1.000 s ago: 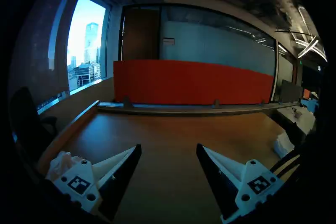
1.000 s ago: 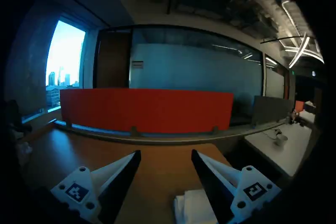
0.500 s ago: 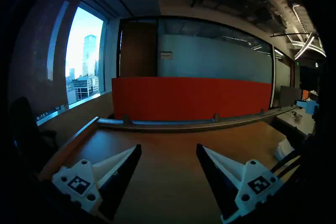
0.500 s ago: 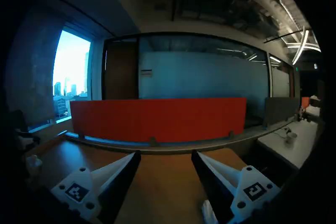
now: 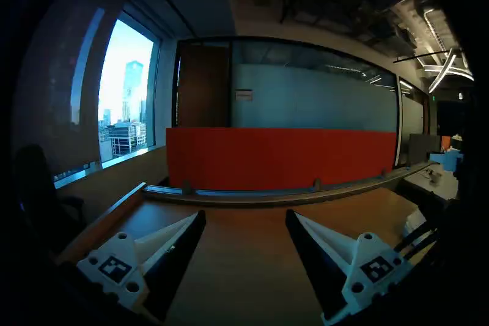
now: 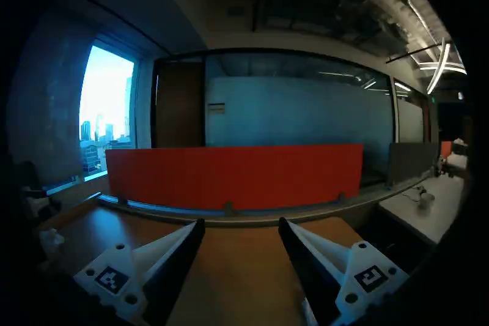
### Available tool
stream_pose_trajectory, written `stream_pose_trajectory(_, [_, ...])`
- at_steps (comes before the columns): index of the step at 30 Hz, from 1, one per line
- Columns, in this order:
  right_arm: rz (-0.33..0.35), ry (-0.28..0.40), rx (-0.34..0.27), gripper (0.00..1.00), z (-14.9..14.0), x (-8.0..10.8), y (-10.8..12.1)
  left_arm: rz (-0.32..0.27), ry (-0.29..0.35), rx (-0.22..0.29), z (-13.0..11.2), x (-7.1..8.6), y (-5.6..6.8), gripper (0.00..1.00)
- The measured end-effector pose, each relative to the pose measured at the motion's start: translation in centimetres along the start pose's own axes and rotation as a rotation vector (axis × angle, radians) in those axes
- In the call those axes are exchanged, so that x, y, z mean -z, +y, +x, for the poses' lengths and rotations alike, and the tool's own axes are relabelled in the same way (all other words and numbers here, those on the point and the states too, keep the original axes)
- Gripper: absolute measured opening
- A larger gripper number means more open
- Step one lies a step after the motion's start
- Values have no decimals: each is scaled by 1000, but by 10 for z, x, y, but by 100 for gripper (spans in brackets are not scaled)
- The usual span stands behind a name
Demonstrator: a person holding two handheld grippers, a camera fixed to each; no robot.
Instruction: Fold towel
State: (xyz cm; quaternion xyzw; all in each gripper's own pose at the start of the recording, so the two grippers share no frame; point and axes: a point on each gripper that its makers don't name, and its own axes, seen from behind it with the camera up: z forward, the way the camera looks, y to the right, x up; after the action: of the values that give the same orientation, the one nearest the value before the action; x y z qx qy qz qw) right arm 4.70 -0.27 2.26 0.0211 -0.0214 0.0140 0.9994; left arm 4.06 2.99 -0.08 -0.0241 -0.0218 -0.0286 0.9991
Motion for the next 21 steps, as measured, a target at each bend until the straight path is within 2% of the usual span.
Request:
stream_pose_trajectory(8, [7,6,7,93,9,5,-4,23,40,19,6,-1,-8,97])
stream_pose_trajectory(14, [12,-4,42,93,5,8,-5,29,60,-1,4,-3,-12,97])
stream_pose_trajectory(17, [5,3,40,93,7,10,-6,34,86,-13,-1,-2,-14,97])
stream_pose_trajectory(21, [7,15,17,93,3,12,-9,37,105,-1,-16,-3,-16,97])
